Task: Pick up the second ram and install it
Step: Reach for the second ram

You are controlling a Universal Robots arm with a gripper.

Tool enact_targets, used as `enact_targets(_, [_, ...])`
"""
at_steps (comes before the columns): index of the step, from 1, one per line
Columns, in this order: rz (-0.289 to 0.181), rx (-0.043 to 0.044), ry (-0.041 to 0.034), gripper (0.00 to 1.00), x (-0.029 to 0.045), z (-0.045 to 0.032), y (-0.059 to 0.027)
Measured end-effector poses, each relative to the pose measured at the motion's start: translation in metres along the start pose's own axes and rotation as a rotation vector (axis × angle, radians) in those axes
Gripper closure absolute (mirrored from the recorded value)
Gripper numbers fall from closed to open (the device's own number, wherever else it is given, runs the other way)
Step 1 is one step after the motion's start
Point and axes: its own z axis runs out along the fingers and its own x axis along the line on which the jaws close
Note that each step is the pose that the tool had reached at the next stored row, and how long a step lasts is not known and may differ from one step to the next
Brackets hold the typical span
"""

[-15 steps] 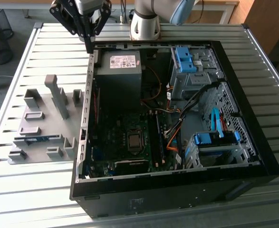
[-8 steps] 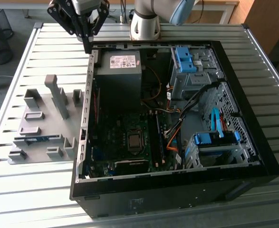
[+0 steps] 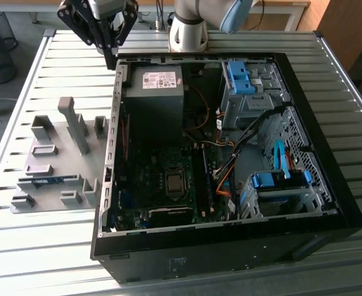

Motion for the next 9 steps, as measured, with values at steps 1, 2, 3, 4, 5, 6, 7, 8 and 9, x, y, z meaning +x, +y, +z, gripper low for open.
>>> enact_targets(1, [0.0,0.0,0.0,0.9,0.0006,0.0,0.0])
enact_targets(2, [0.0,0.0,0.0,0.9,0.0011,0.0,-0.0001])
enact_targets(3, [0.0,0.0,0.0,0.9,0.0017,0.0,-0.0001])
enact_targets(4, [0.0,0.0,0.0,0.9,0.0023,0.0,-0.0002])
enact_targets(5, [0.0,0.0,0.0,0.9,0.0029,-0.0001,-0.0002])
enact_targets(6, [0.0,0.0,0.0,0.9,0.0036,-0.0001,-0.0003])
enact_targets(7, [0.0,0.0,0.0,0.9,0.0041,-0.0001,-0.0003])
enact_targets(8, [0.0,0.0,0.0,0.9,0.0047,-0.0001,-0.0004])
enact_targets(9, [0.0,-0.0001,0.0,0.9,0.0053,-0.0001,-0.0004])
